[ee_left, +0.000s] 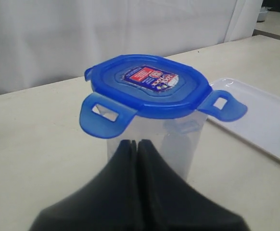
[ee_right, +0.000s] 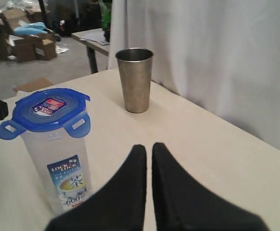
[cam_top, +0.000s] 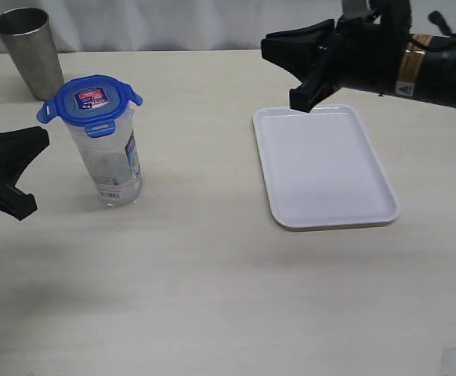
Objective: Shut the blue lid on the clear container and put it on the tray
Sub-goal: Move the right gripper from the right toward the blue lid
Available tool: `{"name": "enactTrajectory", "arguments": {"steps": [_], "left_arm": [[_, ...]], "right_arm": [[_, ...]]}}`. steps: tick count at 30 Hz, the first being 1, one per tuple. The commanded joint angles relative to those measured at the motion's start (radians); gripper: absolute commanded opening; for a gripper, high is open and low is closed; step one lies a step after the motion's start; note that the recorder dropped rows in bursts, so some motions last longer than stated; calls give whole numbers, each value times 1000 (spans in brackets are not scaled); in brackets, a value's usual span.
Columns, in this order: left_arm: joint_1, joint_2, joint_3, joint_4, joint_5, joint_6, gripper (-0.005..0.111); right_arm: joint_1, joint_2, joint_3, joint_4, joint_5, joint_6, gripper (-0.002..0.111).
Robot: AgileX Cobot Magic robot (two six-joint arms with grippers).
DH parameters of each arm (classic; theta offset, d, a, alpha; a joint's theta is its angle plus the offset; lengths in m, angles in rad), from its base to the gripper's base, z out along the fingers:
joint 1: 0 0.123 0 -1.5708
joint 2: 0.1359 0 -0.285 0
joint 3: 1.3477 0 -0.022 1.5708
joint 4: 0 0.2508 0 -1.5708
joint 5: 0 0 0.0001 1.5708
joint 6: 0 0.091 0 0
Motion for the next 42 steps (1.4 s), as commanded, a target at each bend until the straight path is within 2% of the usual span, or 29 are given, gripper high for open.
{"name": "enactTrajectory", "arguments": {"steps": [1, 6, 9, 19, 22, 27, 29, 33, 42], "left_arm": [[0, 2, 3, -15, -25, 5, 0], [0, 2, -14, -31, -12, 25, 0], [0, 30, -26, -11, -23, 9, 0], [0, 43, -26, -11, -34, -1, 0], [0, 43, -26, -9, -34, -1, 0], [0, 43, -26, 11, -34, -5, 0], [0, 43, -26, 11, -34, -5, 0], [0, 43, -26, 11, -34, -5, 0], [0, 43, -26, -1, -30, -3, 0]], "right_arm": [[2, 158, -111, -19, -149, 7, 4], [13, 354, -280, -68, -210, 145, 4], [54, 381, -298, -65, -200, 128, 4], [267, 383, -367, -125, 138, 111, 4], [304, 387, -389, -123, 220, 83, 4], [316, 389, -400, -20, 328, -61, 4], [316, 389, -400, 44, 326, -159, 4], [316, 393, -403, 56, 238, -285, 4], [316, 461, -472, 67, 257, -285, 4]]}}
